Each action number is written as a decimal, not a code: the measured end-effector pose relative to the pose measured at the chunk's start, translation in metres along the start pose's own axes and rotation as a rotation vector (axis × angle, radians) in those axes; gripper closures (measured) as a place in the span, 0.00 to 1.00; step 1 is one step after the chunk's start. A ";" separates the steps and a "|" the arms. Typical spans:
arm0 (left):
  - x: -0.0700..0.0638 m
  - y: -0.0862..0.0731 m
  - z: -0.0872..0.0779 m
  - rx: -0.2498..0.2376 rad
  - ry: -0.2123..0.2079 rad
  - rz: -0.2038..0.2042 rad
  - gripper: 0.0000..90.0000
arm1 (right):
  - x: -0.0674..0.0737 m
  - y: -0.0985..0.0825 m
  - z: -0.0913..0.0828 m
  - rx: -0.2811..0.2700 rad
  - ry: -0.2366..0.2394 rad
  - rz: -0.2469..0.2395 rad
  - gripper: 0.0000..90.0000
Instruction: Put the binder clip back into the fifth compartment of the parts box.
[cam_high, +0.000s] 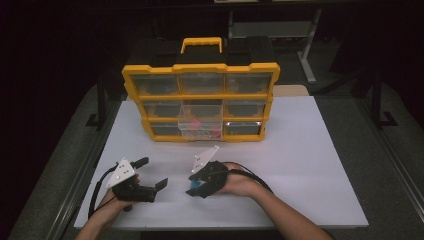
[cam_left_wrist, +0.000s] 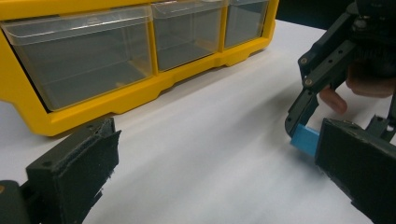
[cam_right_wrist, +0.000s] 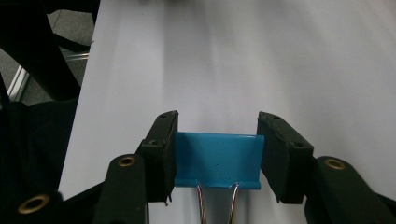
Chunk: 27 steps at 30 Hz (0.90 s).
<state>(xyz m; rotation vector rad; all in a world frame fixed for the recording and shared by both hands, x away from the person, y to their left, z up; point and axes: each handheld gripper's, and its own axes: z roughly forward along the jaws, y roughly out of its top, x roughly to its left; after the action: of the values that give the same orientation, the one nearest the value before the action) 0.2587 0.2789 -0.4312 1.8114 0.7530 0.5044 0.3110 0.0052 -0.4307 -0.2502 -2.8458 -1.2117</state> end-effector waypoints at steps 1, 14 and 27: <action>0.000 0.000 0.000 -0.002 0.000 -0.004 0.00 | 0.000 -0.001 -0.002 0.002 -0.002 0.008 0.54; -0.002 0.000 0.002 -0.010 -0.004 -0.023 0.00 | -0.010 -0.010 -0.031 -0.034 -0.030 0.035 0.54; 0.000 0.000 0.001 -0.007 0.001 -0.019 0.00 | -0.020 -0.017 -0.057 -0.052 -0.053 0.069 0.54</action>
<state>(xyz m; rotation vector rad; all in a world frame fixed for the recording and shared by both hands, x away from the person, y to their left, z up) 0.2587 0.2782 -0.4315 1.7957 0.7673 0.4951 0.3263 -0.0501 -0.4055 -0.3846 -2.8271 -1.2854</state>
